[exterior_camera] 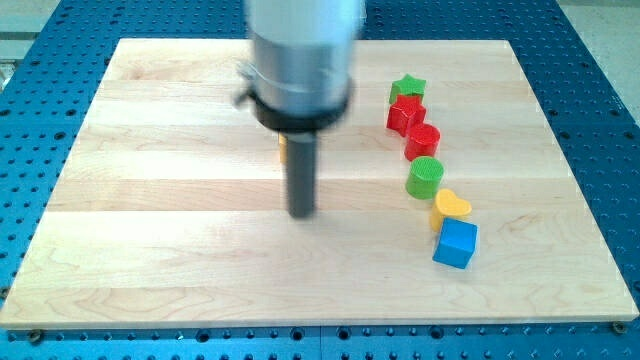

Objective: Separate the blue triangle from the yellow hexagon

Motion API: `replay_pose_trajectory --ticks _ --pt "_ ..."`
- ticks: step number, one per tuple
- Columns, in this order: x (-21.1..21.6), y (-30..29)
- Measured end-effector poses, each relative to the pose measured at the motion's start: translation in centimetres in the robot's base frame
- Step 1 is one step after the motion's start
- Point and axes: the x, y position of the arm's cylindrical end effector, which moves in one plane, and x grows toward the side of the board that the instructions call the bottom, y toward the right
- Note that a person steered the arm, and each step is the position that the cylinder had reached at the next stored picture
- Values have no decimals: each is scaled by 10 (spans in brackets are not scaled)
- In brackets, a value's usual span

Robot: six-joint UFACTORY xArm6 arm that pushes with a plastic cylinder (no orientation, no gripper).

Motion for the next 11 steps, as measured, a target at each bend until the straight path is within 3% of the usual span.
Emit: replay_pose_trajectory --ticks 1,3,5,7,10,11 --pt "-35 -62" --pt "-84 -3" --pt "-78 3" --pt "-124 48" --pt "-108 54" --pt "-127 79"
